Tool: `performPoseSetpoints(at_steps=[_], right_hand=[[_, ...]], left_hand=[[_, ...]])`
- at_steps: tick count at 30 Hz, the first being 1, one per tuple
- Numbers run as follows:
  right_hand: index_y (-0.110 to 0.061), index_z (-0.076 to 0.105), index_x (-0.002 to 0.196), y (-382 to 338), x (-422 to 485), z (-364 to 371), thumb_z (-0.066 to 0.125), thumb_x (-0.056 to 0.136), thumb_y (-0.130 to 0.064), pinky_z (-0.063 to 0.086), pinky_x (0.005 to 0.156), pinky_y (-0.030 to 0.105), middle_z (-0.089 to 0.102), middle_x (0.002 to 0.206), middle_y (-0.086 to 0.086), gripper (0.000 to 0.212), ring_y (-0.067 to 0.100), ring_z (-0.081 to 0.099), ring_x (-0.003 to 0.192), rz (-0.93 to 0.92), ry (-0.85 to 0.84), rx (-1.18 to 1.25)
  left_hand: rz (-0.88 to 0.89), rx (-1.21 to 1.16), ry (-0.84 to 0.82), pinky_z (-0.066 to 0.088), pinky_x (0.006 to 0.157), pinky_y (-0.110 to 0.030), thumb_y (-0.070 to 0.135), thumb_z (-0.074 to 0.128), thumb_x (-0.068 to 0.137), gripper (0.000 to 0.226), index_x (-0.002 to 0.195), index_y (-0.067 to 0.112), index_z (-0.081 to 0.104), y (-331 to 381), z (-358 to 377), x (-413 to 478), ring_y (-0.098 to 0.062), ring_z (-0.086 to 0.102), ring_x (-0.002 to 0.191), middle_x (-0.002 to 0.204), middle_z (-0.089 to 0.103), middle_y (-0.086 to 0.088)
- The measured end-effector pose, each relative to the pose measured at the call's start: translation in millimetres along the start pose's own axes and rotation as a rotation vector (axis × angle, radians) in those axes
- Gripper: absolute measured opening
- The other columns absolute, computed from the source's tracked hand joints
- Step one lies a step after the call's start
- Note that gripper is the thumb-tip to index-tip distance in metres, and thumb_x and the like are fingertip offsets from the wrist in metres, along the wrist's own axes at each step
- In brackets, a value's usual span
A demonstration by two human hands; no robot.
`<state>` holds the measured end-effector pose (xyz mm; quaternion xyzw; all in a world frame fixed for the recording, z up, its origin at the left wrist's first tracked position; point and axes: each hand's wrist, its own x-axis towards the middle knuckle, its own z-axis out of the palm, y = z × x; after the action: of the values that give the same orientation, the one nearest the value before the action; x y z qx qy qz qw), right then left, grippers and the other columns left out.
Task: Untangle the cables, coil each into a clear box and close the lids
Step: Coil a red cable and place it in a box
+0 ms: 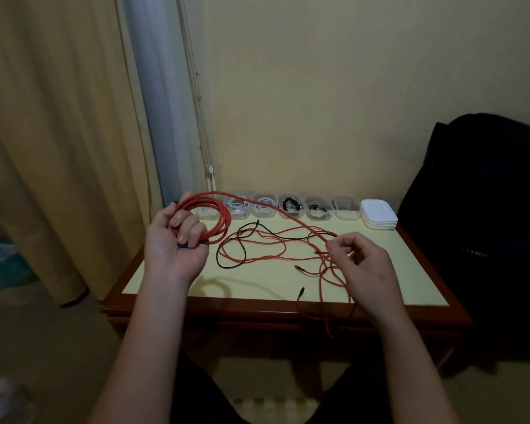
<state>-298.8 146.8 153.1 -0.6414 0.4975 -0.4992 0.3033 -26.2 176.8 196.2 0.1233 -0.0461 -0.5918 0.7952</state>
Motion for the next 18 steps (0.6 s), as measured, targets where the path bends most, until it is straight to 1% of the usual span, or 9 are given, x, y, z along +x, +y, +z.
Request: performPoseSetpoints(at_steps=[3,5,7,9,11,13,14,16,18], right_hand=[[-0.022,0.070,0.084,1.7,-0.3,4.1,0.069,0.095,-0.027,0.040,0.056,0.012,0.066,0.072,-0.011,0.012,0.001,0.058,0.067,-0.085,0.034,-0.143],[-0.021,0.070,0.083,3.0,-1.1,7.7,0.067,0.096,-0.026,0.043,0.061,0.020,0.065,0.072,-0.015,0.013,0.003,0.059,0.068,-0.202,0.028,-0.322],[-0.023,0.069,0.085,2.7,-2.6,13.0,0.065,0.097,-0.027,0.041,0.064,0.028,0.060,0.073,-0.018,0.014,0.007,0.057,0.071,-0.296,-0.028,-0.498],[-0.026,0.068,0.084,0.9,-5.5,19.5,0.061,0.098,-0.029,0.040,0.065,0.030,0.059,0.074,-0.018,0.016,0.009,0.058,0.074,-0.342,-0.117,-0.572],[-0.030,0.065,0.079,-2.8,-9.3,24.6,0.059,0.099,-0.030,0.042,0.067,0.026,0.062,0.073,-0.020,0.021,0.002,0.058,0.074,-0.350,-0.197,-0.509],[-0.029,0.064,0.075,-7.1,-12.5,26.7,0.058,0.100,-0.030,0.039,0.062,0.018,0.062,0.068,-0.018,0.026,0.002,0.058,0.070,-0.321,-0.219,-0.363],[-0.027,0.064,0.075,-9.5,-13.4,27.1,0.057,0.101,-0.030,0.038,0.059,0.018,0.063,0.067,-0.014,0.027,0.004,0.058,0.068,-0.304,-0.210,-0.299],[-0.027,0.063,0.073,-13.3,-13.2,27.3,0.055,0.102,-0.033,0.042,0.058,0.023,0.064,0.064,-0.008,0.031,0.007,0.059,0.065,-0.295,-0.163,-0.223],[-0.029,0.060,0.070,-15.8,-12.4,27.1,0.055,0.103,-0.033,0.039,0.056,0.021,0.062,0.061,-0.011,0.033,0.006,0.058,0.062,-0.289,-0.106,-0.182]], left_hand=[[0.120,0.184,0.026,0.022,0.035,-0.018,0.017,0.043,0.104,0.026,0.124,0.008,0.058,-8.1,0.8,2.2,-0.006,0.024,0.038,0.058,0.038,0.009],[0.212,0.384,0.047,0.023,0.036,-0.019,0.017,0.047,0.104,0.027,0.126,0.008,0.059,-17.4,1.2,1.1,-0.005,0.026,0.040,0.059,0.042,0.007],[0.297,0.609,0.045,0.026,0.038,-0.019,0.020,0.049,0.104,0.027,0.126,0.010,0.061,-28.6,-0.8,-1.9,-0.006,0.030,0.045,0.062,0.047,0.005],[0.326,0.800,0.005,0.030,0.042,-0.020,0.023,0.047,0.105,0.029,0.130,0.016,0.060,-40.0,-3.0,-6.5,-0.008,0.035,0.050,0.068,0.049,0.004],[0.322,1.005,-0.041,0.034,0.045,-0.020,0.024,0.045,0.106,0.032,0.136,0.022,0.057,-50.0,-5.4,-9.3,-0.009,0.040,0.052,0.070,0.051,0.004],[0.292,1.160,-0.100,0.040,0.046,-0.020,0.020,0.045,0.106,0.033,0.137,0.024,0.055,-58.0,-6.5,-12.5,-0.009,0.050,0.052,0.067,0.055,0.005],[0.261,1.200,-0.140,0.044,0.046,-0.020,0.018,0.045,0.106,0.033,0.137,0.023,0.054,-61.0,-6.9,-14.3,-0.011,0.056,0.054,0.066,0.057,0.003],[0.185,1.255,-0.218,0.050,0.050,-0.021,0.015,0.044,0.106,0.034,0.138,0.020,0.053,-66.7,-8.1,-18.2,-0.015,0.063,0.058,0.070,0.060,-0.003],[0.111,1.273,-0.281,0.052,0.051,-0.024,0.014,0.044,0.106,0.034,0.139,0.016,0.053,-72.4,-9.6,-22.0,-0.017,0.063,0.055,0.071,0.061,-0.005]])
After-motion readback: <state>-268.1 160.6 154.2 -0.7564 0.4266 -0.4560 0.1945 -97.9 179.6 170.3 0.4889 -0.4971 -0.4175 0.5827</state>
